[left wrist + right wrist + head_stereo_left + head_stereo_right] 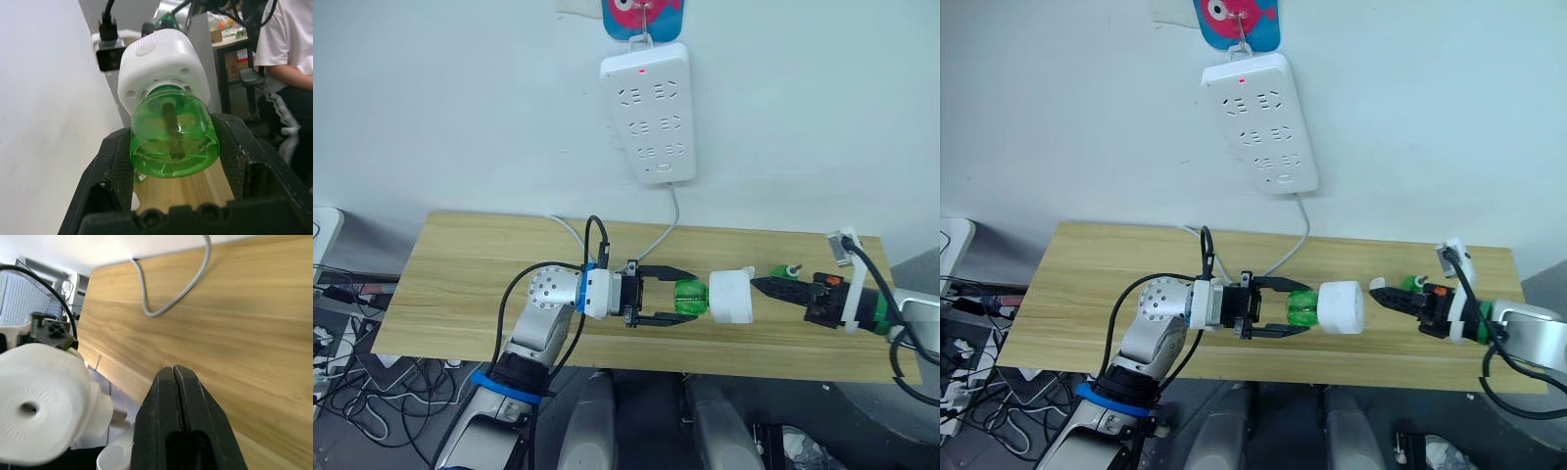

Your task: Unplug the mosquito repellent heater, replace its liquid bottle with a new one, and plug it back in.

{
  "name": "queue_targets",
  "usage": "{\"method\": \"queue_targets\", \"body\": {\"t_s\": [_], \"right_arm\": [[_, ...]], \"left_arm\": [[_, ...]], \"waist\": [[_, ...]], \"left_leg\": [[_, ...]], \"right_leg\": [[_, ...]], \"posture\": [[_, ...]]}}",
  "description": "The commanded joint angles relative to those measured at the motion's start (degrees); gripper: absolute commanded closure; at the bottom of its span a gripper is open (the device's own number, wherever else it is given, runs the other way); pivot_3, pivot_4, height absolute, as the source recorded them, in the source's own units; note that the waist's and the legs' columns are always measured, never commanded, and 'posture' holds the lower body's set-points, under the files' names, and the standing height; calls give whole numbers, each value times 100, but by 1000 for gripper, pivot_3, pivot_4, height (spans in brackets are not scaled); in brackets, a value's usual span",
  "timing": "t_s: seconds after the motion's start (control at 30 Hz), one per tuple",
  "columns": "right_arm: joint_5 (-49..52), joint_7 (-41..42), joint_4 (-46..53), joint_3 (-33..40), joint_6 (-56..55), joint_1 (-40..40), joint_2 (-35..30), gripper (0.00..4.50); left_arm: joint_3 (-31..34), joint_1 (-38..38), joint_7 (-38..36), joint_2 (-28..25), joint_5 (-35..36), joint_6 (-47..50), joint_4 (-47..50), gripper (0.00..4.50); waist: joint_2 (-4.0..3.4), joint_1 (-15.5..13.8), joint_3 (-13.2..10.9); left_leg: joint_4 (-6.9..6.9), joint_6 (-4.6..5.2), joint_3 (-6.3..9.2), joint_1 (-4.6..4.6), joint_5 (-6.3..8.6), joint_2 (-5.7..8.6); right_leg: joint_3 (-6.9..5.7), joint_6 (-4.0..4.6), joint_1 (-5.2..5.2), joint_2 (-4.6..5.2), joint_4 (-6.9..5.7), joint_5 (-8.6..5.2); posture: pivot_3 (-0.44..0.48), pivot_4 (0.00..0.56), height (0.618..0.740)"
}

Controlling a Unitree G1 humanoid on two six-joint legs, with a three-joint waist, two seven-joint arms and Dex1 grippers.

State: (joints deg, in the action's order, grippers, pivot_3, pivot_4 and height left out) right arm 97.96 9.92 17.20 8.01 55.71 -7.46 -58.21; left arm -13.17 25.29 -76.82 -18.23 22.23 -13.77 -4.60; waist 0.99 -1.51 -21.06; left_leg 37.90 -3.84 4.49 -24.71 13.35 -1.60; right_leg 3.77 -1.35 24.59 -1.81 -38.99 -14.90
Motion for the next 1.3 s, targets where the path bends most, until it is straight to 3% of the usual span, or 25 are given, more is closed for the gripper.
{"method": "queue_targets", "body": {"t_s": [0.03, 0.43, 0.73, 0.97, 1.3], "right_arm": [[207, -75, 312, 31, 169, -25, 105, 4482], [1482, -418, 1466, 65, 63, 669, -47, 4482], [1504, -106, 2103, 7, -601, 893, -154, 4482], [1504, 39, 2078, -97, -875, 586, -311, 4482], [1504, -251, 1365, -401, -509, -710, -257, 4482]], "left_arm": [[-2, -52, 22, 0, 117, 36, 269, 2238], [-23, 83, 188, 108, -107, -51, -32, 2238], [-46, 128, 198, 121, -205, -139, -148, 2238], [-76, 119, 169, 109, -254, -208, -206, 2238], [-105, 99, 53, 93, -274, -280, -254, 2238]], "waist": [[0, -1, 0], [0, 0, 0], [0, 2, 0], [0, 3, 0], [0, 6, 0]], "left_leg": [[0, 0, 0, 0, 0, 0], [2, 1, 3, -1, 0, 0], [1, 1, 3, -1, 0, 0], [1, 1, 4, -1, 0, 0], [0, 1, 4, -1, 0, 0]], "right_leg": [[0, 0, 0, 1, 0, 0], [0, 0, -1, 1, -1, 0], [0, 0, -1, 0, 0, 0], [-1, 0, -1, 0, 0, 0], [-1, 0, 0, 0, 1, 0]], "posture": [[172, 333, 740], [164, 341, 740], [146, 349, 740], [140, 350, 740], [132, 353, 740]]}}
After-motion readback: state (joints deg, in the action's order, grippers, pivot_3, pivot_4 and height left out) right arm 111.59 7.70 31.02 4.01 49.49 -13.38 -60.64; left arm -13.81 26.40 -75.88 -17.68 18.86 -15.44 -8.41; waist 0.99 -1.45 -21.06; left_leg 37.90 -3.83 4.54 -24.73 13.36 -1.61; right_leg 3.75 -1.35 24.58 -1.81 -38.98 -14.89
